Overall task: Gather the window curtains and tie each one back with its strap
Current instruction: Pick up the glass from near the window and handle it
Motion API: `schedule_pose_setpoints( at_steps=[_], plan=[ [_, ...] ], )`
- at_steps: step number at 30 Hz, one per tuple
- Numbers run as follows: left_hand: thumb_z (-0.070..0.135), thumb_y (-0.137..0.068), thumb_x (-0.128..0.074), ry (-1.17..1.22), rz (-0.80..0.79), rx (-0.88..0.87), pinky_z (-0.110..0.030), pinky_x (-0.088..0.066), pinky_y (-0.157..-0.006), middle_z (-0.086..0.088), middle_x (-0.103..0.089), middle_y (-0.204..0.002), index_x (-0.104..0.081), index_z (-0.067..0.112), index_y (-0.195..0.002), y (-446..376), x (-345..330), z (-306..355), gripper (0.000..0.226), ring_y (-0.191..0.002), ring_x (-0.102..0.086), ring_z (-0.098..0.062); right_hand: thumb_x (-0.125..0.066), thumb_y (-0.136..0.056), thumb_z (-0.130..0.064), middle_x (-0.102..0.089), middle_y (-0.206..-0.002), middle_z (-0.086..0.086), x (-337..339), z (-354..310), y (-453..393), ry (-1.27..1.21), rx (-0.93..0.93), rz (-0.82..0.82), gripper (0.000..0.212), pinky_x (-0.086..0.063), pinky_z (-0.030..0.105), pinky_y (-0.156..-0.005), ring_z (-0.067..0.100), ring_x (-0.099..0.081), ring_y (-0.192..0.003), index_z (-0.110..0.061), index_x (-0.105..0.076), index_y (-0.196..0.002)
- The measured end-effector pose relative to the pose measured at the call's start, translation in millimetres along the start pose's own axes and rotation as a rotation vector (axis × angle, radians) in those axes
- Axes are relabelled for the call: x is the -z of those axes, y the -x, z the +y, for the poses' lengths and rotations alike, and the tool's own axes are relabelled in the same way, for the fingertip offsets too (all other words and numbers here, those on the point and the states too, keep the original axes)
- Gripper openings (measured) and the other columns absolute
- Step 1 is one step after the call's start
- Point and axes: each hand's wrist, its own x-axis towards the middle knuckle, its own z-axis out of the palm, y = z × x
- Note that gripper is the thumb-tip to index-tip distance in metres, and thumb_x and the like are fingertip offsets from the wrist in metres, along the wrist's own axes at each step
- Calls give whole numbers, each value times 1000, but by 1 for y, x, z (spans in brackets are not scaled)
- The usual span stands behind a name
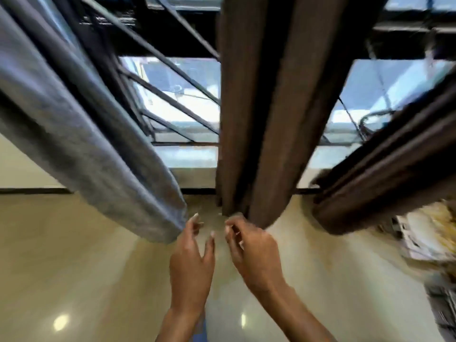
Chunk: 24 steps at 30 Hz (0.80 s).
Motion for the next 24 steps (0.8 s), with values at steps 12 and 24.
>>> schedule_pose_setpoints(
  at_steps=[12, 24],
  plan=[
    [18, -96, -49, 36, -109, 18, -27, -47, -92, -2, -57, -126, -42, 18, -135, -173, 22, -51, 40, -115, -53, -15, -55, -94, -22, -70, -84, -5, -124, -84, -214, -174, -137, 82, 11, -53, 32, -70, 12, -65, -77, -19, -65, -95],
    [23, -98, -44, -54, -241, -84, -20, -43, -90, 2, -54, -121, -46, 18, -132, -249, -81, -30, 35, -110, -51, -9, -54, -82, -2, -68, -87, 30, -128, 95, -305, -224, -752, 142, 15, -47, 35, -69, 29, -64, -79, 5, -67, -77]
  ],
)
